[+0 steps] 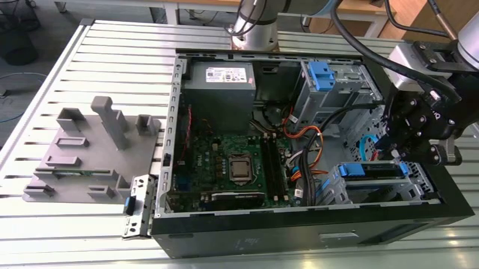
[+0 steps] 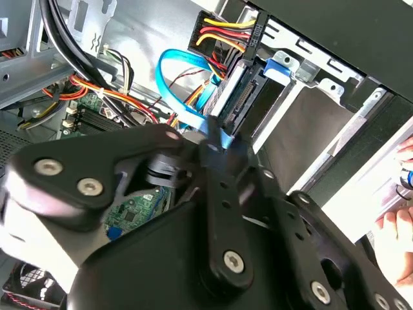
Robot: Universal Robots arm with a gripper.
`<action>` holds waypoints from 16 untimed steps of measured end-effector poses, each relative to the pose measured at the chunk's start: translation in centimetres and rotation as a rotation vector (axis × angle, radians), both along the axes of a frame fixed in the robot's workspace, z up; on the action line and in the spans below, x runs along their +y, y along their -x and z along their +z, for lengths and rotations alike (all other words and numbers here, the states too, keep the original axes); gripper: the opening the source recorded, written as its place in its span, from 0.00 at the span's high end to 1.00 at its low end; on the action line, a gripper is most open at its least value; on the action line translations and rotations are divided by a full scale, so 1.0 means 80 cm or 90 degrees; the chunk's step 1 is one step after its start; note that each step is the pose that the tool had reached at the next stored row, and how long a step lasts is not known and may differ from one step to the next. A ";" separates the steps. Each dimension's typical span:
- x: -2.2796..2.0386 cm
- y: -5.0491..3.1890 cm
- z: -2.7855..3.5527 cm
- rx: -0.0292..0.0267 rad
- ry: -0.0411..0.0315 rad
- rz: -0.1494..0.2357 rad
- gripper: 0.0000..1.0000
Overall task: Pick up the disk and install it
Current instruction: 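Insert the first disk wire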
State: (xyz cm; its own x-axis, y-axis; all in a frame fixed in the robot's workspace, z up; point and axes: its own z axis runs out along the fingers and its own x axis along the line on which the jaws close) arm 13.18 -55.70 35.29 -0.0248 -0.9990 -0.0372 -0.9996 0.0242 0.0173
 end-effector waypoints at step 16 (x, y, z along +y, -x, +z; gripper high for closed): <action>-0.0028 0.000 -0.0037 -0.0024 -0.0001 0.000 0.84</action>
State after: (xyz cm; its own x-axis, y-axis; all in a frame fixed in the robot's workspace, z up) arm 13.18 -55.92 34.99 -0.0241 -0.9990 -0.0374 -0.9996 0.0236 0.0136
